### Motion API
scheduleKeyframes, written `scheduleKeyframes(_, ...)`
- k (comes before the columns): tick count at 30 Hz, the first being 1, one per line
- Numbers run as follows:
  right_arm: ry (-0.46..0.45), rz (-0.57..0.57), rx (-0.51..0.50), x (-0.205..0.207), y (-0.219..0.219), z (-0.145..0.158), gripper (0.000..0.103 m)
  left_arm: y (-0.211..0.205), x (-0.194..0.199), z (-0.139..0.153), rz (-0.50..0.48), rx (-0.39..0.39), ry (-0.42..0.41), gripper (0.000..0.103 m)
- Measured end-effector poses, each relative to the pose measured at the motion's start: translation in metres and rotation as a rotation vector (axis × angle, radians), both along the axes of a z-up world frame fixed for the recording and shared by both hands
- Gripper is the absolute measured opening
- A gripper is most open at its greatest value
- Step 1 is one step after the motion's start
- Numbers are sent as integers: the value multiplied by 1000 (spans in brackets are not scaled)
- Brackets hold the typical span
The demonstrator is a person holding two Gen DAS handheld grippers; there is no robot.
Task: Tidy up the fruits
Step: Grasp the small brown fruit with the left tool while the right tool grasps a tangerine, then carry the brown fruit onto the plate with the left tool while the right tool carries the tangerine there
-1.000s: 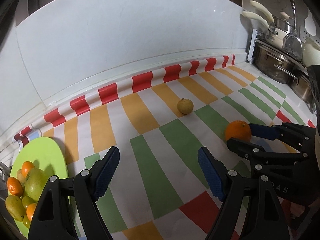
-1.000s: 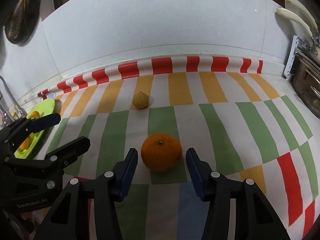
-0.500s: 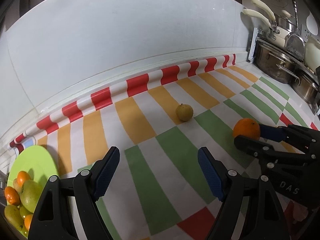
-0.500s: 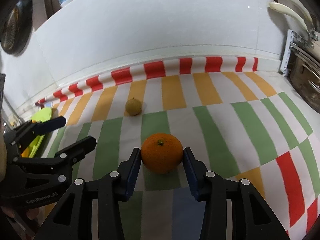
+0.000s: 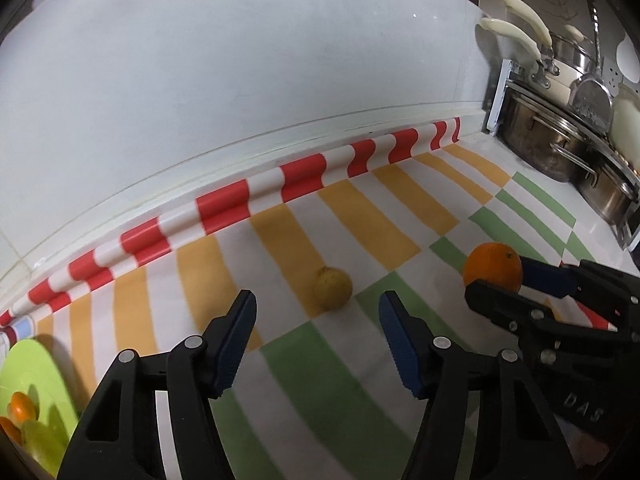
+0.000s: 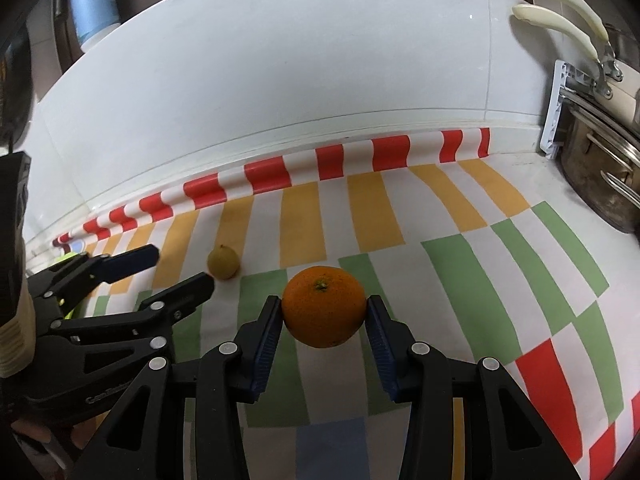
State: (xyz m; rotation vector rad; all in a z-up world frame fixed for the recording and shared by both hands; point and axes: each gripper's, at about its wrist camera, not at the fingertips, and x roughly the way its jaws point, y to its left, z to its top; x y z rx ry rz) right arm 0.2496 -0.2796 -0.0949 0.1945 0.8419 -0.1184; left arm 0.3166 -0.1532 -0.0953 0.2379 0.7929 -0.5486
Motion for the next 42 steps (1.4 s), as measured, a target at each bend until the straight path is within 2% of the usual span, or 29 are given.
scheduleKeyframes(4, -4, -4, -7, 4, -4, 0, 44, -9, 10, -4, 9, -18, 28, 50)
scheduleKeyframes(9, -6, -6, -9, 8, -7, -1, 44, -17, 18, -11, 16, -11, 53, 42)
scheduleKeyframes(13, -5, -6, -6, 11, -8, -2, 44, -20, 21, -18, 12, 9, 74, 27)
scheduleKeyframes(19, -6, -3, -12, 10, -7, -1, 44, -15, 15, -12, 0, -1, 53, 27)
scheduleKeyframes(26, -23, 11, -22, 2, 0, 8, 44, 5, -5, 11, 8, -23, 17, 27)
scheduleKeyframes(42, -91, 95, -30, -36, 39, 51, 44, 57, -71, 61, 68, -69, -53, 27)
